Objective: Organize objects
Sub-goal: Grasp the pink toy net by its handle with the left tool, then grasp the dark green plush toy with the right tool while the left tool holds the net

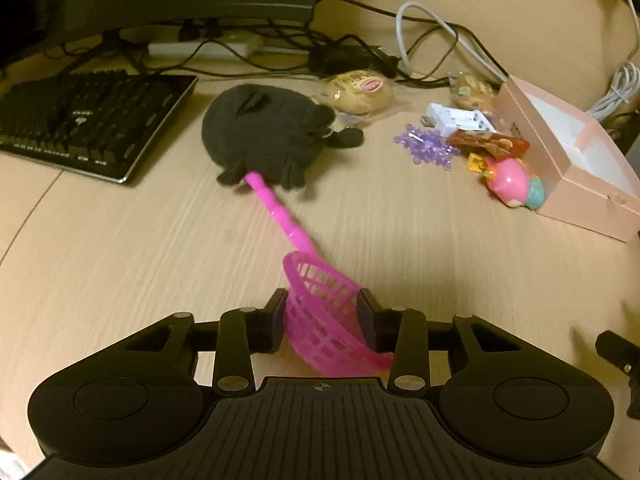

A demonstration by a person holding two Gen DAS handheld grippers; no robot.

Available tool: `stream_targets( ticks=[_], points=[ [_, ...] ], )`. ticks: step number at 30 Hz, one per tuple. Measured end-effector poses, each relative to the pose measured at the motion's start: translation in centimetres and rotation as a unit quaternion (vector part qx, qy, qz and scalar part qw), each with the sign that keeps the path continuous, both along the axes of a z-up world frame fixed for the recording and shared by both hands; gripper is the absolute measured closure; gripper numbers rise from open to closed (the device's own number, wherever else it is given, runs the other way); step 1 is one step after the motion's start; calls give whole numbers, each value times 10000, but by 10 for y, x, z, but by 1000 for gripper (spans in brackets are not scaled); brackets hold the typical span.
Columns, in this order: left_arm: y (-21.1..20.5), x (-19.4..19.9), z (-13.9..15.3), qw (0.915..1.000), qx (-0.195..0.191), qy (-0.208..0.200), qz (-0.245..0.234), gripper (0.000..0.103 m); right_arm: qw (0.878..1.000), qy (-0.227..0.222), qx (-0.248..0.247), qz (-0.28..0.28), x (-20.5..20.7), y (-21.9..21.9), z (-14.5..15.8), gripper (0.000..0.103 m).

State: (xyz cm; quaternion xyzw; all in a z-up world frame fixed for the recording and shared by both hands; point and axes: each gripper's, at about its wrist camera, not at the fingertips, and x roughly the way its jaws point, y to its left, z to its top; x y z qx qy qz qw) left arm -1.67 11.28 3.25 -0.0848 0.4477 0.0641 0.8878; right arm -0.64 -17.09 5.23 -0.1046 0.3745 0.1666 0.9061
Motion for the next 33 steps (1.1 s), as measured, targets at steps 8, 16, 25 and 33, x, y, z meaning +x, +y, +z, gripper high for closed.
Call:
stream_targets(
  ticks=[8,16,25,33],
  points=[
    [27,-19,4,9990,-376,-238,-18,77,9997,-193,38,149,-1,26,2,0],
    [48,-35,21,9960,-528,-691,-191,77,9977,-241,-4,630,-10,68,7,0],
    [86,-59,33,9926,-721,-982,-32,77,9935,-339,-45,1088,-8,121,15,0],
    [132,-75,45,9889,-794,-1257,-47,77,9817,-593,357,1775,22,225,17,0]
  ],
)
